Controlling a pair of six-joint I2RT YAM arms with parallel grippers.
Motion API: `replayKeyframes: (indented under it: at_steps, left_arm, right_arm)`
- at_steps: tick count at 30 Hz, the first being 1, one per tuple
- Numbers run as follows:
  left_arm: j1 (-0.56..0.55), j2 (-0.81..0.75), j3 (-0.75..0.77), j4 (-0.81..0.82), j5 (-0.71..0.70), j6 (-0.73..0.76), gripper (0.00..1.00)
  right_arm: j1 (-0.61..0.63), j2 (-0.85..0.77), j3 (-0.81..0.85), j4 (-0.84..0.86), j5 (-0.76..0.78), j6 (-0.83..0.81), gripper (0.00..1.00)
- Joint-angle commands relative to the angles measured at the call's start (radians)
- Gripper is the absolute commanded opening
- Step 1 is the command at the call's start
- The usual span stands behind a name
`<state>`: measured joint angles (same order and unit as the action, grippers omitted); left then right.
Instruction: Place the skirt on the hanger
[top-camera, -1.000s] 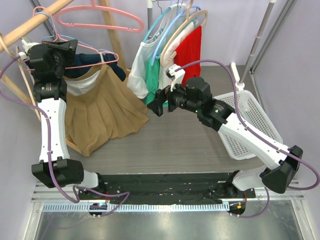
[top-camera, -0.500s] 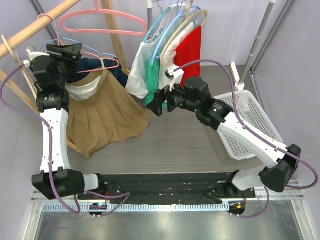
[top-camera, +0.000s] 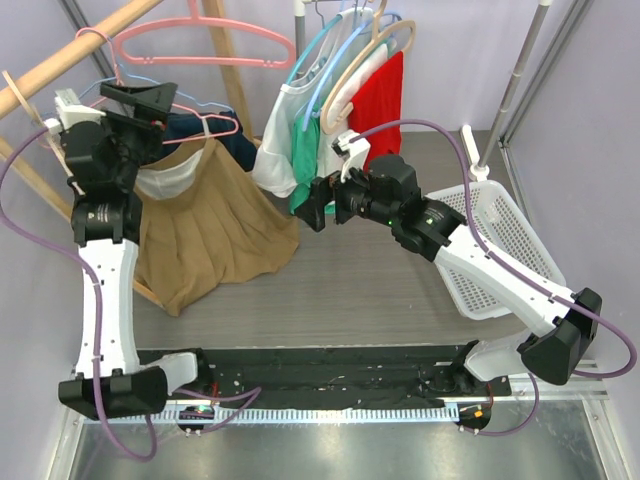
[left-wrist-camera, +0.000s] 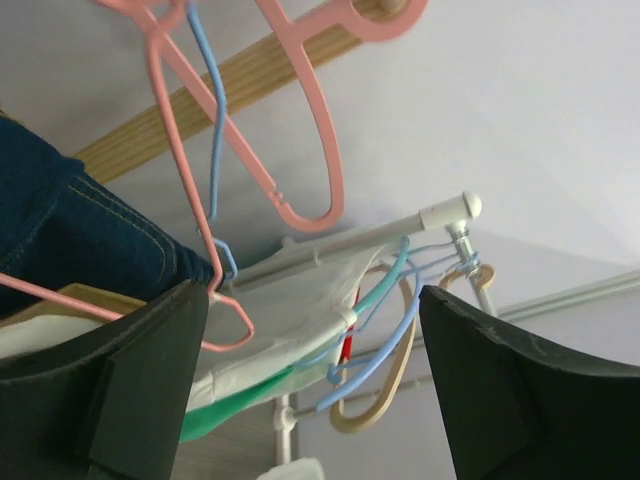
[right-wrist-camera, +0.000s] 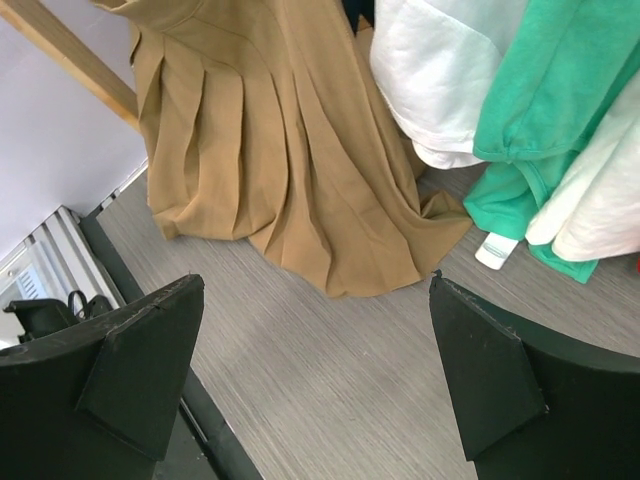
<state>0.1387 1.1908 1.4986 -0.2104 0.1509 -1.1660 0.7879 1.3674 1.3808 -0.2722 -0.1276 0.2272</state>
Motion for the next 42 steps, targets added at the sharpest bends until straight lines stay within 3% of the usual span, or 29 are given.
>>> replayKeyframes:
  at_steps: [1,7,15,20,29,42]
  left_arm:
    - [-0.169,-0.04,0.037,-0.078,-0.042,0.155,0.92]
    - [-0.462,-0.014,0.037,-0.196,-0.145,0.351,0.93]
    - [-0.7,0.009,0.019,-0.355,-0.33,0.568,0.94]
    - [-0.875,0.0,-0.07,-0.467,-0.56,0.638,0.94]
    - [-0.929,-0.138,-0.287,-0.48,-0.662,0.548,0.95]
    - [-0.929,-0.169,-0.391,-0.524,-0.725,0.485,0.96]
  right_arm:
    - [-0.012,-0.053,0.0,0.028,0.062,0.027,1.0]
    - [-0.035,-0.082,-0.02,0.028,0.123,0.06,1.0]
    - [-0.146,-0.211,-0.107,-0.016,0.299,0.144,1.0]
    - [-0.208,-0.267,-0.19,-0.085,0.319,0.162,0.99]
    - [-0.245,-0.336,-0.299,-0.153,0.345,0.187,1.0]
    - [-0.256,-0.353,-0.404,-0.15,0.37,0.218,1.0]
